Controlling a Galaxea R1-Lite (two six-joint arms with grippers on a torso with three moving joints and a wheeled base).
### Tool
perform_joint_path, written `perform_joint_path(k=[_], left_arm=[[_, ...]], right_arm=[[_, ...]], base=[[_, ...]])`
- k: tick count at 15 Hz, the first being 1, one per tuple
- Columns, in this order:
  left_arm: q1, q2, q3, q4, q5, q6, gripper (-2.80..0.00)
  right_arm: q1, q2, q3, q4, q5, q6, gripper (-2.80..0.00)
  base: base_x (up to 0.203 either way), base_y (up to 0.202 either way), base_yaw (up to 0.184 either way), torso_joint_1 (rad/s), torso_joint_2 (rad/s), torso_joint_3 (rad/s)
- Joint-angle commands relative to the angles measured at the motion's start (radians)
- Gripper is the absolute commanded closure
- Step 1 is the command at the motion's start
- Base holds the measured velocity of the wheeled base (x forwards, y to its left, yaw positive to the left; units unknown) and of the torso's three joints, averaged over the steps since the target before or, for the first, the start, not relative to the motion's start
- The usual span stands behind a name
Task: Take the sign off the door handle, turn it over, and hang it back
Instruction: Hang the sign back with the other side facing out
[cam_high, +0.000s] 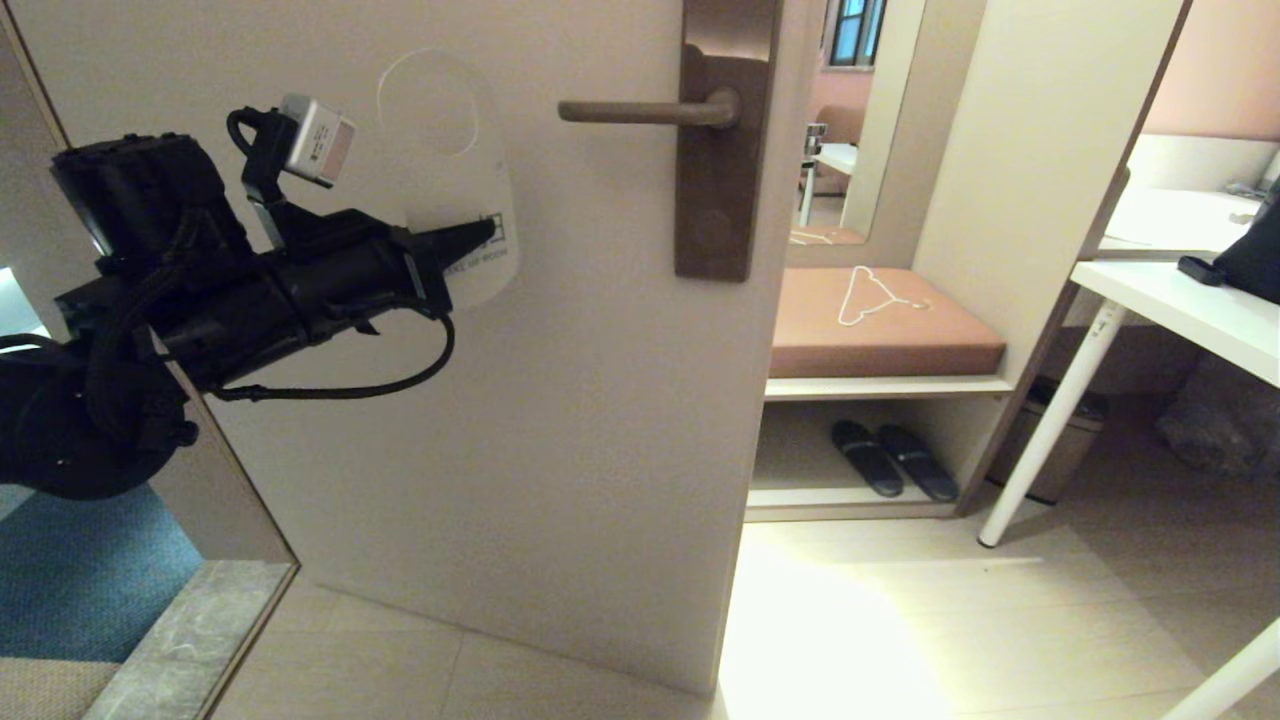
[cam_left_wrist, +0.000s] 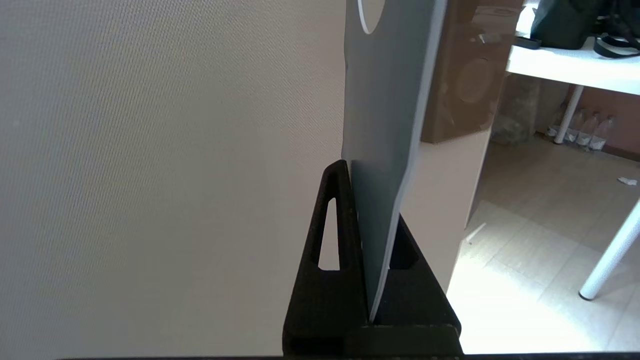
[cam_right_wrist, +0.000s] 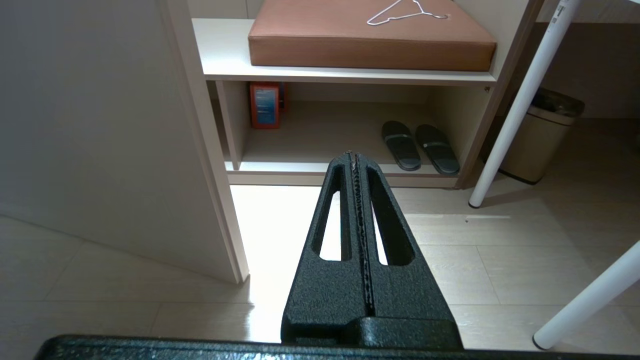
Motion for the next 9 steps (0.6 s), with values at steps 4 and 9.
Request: perform_joint_path(k=[4, 9], left_arm=[[-0.003, 0.087, -0.082, -0.003, -0.003, 0.001, 0.0], [-0.032, 0.126, -0.163, 0.03, -0.003, 0.003, 0.0]], right_arm=[[0.0, 0.002, 0.0, 0.0, 0.001, 0.0, 0.0], [0.0, 0.002, 0.0, 0.0, 0.001, 0.0, 0.0]], base=[[0.0, 0.0, 0.0, 0.0, 0.0, 0.0], [0.0, 0.0, 0.0, 0.0, 0.0, 0.0]])
